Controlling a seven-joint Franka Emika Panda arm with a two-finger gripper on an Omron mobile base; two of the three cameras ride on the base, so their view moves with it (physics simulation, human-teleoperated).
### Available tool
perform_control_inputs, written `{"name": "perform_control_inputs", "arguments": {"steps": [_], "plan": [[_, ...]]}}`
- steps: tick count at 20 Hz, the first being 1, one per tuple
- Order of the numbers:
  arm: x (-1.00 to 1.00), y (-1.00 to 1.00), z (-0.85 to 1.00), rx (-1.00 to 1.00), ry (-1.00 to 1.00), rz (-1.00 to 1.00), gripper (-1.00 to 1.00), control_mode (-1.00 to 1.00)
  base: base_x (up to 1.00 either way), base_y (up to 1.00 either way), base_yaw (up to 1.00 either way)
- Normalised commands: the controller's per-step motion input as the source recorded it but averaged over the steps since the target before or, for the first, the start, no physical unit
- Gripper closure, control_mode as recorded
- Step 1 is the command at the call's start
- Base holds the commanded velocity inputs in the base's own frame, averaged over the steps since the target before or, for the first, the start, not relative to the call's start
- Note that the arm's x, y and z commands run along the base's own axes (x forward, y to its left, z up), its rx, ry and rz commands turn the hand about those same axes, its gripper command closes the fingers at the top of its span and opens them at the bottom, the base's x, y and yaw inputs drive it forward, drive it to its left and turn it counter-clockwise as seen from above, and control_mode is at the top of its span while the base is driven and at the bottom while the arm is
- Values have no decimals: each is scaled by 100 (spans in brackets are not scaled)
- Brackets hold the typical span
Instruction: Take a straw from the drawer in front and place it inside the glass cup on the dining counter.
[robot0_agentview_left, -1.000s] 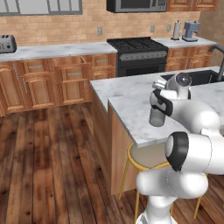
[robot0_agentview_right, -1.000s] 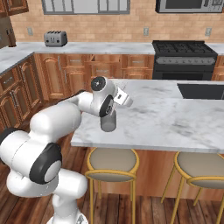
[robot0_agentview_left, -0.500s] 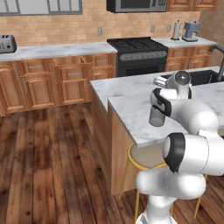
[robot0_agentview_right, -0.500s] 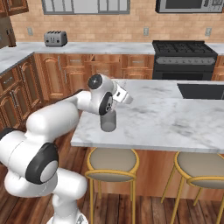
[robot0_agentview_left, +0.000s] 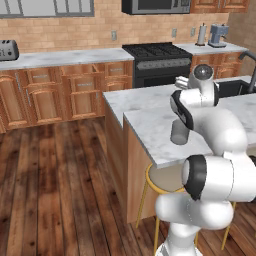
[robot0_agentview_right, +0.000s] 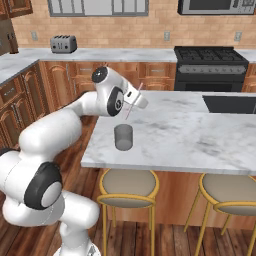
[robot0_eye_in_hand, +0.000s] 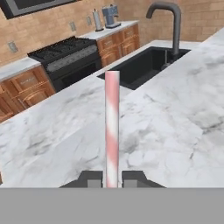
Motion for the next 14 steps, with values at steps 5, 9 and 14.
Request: {"name": "perform_control_inputs", "arguments": {"steps": [5,9,14], "plan": [[-34,12,1,-3,0,-2,100,-100,0,0,0],[-20,1,0,-3,-6,0,100,-100,0,0,0],[-6,0,0,-3,-10,0,100,-100,0,0,0]]}}
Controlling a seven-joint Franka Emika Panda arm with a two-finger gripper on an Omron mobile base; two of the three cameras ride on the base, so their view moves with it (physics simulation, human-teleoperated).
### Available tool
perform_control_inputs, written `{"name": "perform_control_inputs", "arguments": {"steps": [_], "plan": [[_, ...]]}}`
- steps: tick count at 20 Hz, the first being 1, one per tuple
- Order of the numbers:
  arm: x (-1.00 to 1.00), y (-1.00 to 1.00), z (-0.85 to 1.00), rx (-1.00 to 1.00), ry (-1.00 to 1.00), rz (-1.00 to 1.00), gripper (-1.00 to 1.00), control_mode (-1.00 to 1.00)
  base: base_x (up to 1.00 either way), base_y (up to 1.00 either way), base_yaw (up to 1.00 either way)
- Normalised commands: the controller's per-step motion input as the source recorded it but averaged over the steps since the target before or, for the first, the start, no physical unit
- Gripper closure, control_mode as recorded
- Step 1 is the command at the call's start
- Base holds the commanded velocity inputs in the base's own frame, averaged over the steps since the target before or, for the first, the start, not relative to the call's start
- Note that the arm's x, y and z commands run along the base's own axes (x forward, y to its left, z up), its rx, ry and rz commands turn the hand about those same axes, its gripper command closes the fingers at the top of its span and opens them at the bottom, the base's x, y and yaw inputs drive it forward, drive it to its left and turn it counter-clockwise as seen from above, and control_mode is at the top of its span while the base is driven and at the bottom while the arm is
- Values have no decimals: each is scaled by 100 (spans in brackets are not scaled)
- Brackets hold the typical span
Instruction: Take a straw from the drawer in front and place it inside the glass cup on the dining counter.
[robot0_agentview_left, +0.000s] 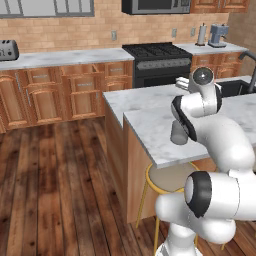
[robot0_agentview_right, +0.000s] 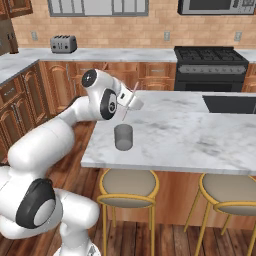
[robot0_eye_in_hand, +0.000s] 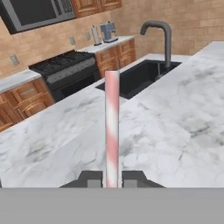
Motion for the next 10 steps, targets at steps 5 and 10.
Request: {"name": "perform_control_inputs", "arguments": {"steps": [5,10], "plan": [[0,1,-8,-8,-10,0,100,-100,0,0,0],[-9,9,-6,-7,0,0,100,-100,0,0,0]]}}
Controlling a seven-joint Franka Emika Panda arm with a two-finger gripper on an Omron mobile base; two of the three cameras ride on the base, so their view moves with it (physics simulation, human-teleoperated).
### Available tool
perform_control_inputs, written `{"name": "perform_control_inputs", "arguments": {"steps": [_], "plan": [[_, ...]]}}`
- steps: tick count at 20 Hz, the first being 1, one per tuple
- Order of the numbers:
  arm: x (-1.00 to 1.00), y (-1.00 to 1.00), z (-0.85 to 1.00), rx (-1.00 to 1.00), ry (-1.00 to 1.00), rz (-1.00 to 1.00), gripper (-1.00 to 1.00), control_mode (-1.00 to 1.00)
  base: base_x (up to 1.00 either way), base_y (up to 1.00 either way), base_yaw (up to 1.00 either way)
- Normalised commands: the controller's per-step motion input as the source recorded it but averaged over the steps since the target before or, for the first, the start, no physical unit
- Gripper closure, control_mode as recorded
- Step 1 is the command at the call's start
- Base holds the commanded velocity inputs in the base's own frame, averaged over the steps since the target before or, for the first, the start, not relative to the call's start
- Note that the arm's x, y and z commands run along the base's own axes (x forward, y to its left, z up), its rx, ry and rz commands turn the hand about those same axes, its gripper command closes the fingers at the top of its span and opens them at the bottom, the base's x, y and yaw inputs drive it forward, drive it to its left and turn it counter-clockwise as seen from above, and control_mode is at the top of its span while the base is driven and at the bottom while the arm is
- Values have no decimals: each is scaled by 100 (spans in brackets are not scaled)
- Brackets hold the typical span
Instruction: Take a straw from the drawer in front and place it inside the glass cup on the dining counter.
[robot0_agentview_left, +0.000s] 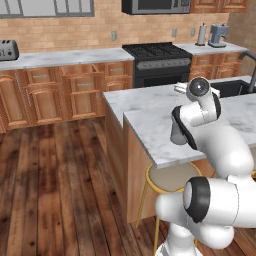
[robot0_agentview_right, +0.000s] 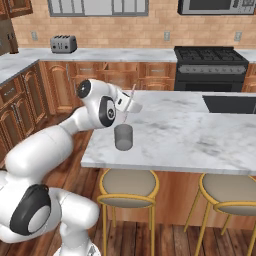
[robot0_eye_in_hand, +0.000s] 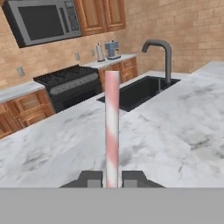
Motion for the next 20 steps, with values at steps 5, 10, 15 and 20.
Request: {"name": "perform_control_inputs", "arguments": {"steps": [5,10,15,20], "plan": [[-19,12,-1,-5,1,0,100,-100,0,0,0],[-15,13,0,-1,6,-2,100,-100,0,0,0],[-15,11,0,-2,6,-2,100,-100,0,0,0],[-3,1,-8,-5,0,-1,100,-100,0,0,0]]}}
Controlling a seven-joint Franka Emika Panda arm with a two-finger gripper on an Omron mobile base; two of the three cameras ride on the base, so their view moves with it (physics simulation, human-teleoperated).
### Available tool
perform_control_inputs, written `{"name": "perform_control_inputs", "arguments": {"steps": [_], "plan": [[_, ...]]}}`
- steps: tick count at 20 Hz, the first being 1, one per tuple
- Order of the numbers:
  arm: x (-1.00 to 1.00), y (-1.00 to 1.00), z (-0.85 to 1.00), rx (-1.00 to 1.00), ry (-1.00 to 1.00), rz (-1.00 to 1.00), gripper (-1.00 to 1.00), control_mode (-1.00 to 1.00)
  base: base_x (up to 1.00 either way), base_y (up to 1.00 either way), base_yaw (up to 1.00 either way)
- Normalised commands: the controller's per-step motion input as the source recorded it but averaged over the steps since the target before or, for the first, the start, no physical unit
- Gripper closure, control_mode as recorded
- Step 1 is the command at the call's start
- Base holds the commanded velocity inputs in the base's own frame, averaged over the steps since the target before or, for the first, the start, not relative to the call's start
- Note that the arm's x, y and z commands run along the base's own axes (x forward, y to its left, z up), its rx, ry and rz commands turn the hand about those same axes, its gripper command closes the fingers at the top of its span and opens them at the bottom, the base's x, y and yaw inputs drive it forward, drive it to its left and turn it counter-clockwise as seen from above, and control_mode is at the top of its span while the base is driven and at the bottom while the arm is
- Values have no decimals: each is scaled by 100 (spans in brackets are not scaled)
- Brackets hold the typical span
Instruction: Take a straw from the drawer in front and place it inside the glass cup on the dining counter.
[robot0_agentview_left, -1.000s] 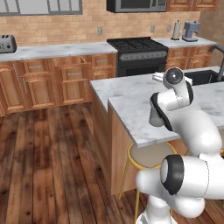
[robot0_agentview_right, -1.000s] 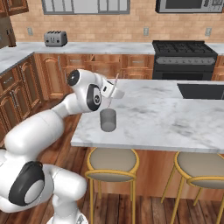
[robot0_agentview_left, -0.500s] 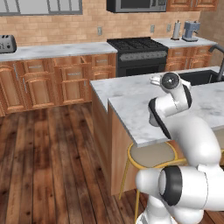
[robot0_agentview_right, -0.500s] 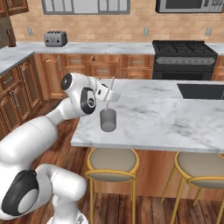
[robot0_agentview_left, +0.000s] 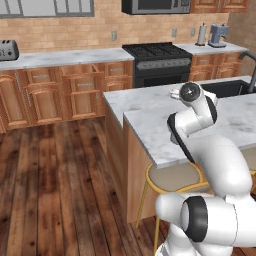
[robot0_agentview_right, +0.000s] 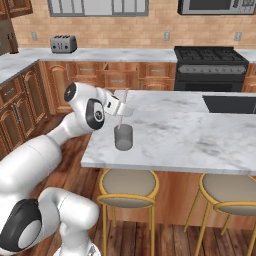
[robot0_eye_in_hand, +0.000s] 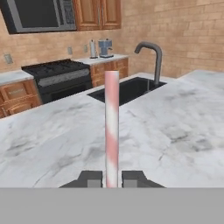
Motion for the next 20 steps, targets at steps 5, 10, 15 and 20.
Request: {"name": "perform_control_inputs", "arguments": {"steps": [5,10,15,20], "plan": [[0,0,-16,-7,0,0,100,-100,0,0,0],[0,1,-24,-9,0,0,100,-100,0,0,0],[0,6,-19,-6,0,-1,100,-100,0,0,0],[0,6,-4,-3,0,-2,100,-100,0,0,0]]}}
